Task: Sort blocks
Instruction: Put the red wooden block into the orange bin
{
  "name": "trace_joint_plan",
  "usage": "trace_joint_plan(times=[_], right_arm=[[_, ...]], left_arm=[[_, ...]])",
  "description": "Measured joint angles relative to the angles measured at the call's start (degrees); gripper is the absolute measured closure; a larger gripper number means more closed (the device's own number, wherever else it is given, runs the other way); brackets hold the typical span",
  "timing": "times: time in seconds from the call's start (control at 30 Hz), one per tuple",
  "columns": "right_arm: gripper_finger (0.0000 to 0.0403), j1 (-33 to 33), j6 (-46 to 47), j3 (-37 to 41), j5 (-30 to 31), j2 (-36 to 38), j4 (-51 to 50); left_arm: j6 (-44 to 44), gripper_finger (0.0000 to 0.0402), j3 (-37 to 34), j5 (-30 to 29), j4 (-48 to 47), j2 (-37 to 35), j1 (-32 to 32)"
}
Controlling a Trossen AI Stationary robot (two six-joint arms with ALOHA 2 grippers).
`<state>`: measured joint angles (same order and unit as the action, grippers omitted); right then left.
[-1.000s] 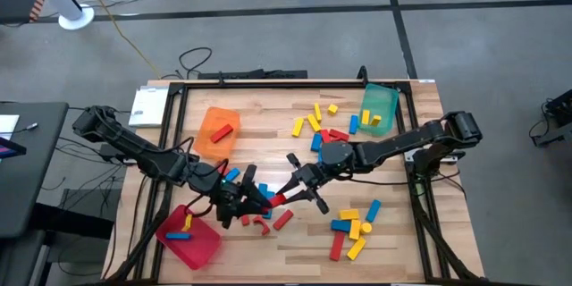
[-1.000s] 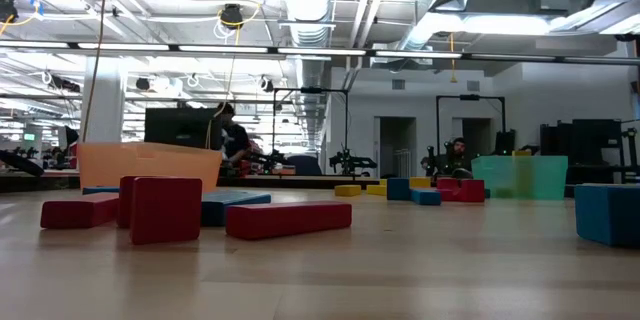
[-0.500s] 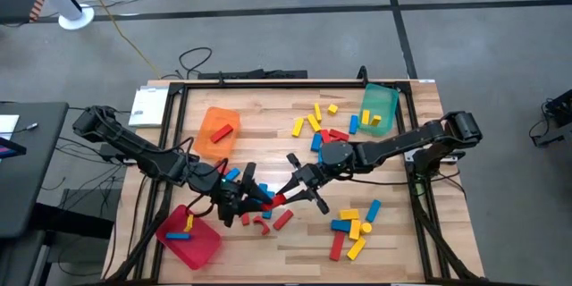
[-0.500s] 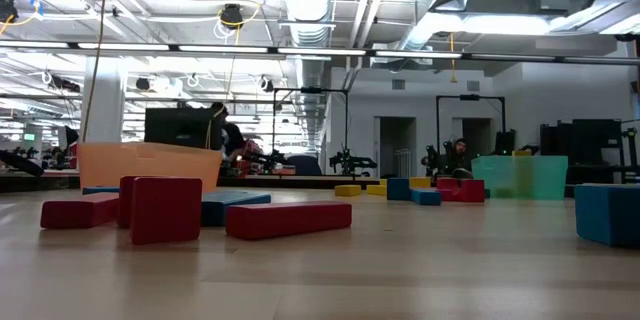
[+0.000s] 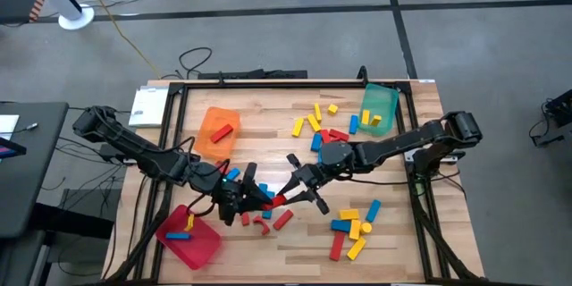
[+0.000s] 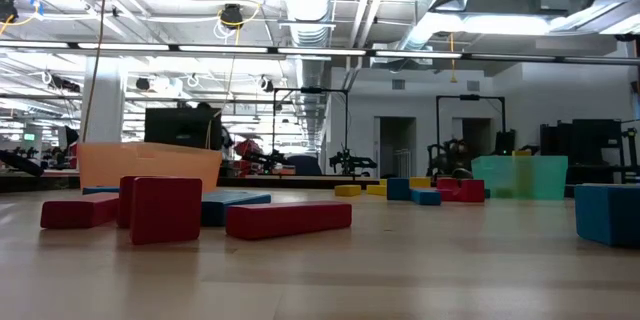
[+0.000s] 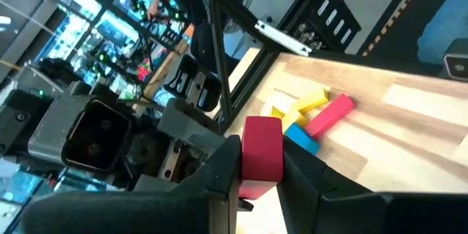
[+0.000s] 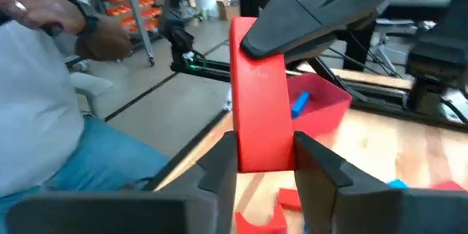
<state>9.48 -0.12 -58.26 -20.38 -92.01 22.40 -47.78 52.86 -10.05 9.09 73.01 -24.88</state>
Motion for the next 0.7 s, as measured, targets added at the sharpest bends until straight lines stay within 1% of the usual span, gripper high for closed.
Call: trace_joint_plan(times=[0.13, 0.27, 0.3, 0.4, 0.5, 0.6, 0.7], right_arm=[[0.0219, -1.02, 0.37, 0.0, 3.81, 0.05, -5.17], [0.0177, -2.51, 2.07, 0.0, 8.51, 0.05, -11.44], [0.017, -2.96, 2.79, 0.0, 8.6, 0.04, -12.87], [0.0162, -3.78, 4.16, 0.02, 8.88, 0.02, -15.14], [0.0163, -3.98, 4.61, 0.02, 8.9, 0.02, -16.74], [0.0164, -3.96, 4.57, 0.02, 8.9, 0.02, -18.3], [0.0165, -3.84, 4.54, 0.28, 8.9, 0.02, -18.87]], left_arm=[[1.92, 0.0342, 0.0, -4.05, -3.74, -1.17, 0.68], [7.89, 0.0341, -0.02, -9.18, -10.43, -3.68, 3.66], [9.55, 0.0341, -0.02, -10.88, -12.16, -4.56, 4.69], [15.27, 0.0341, -0.02, -15.75, -18.35, -7.53, 8.39], [21.48, 0.0341, -0.02, -18.65, -24.96, -10.55, 13.7], [26.95, 0.0341, -0.04, -18.92, -29.9, -13.45, 20.25], [30.42, 0.0341, -1.68, -18.88, -31.66, -15.8, 27.36]])
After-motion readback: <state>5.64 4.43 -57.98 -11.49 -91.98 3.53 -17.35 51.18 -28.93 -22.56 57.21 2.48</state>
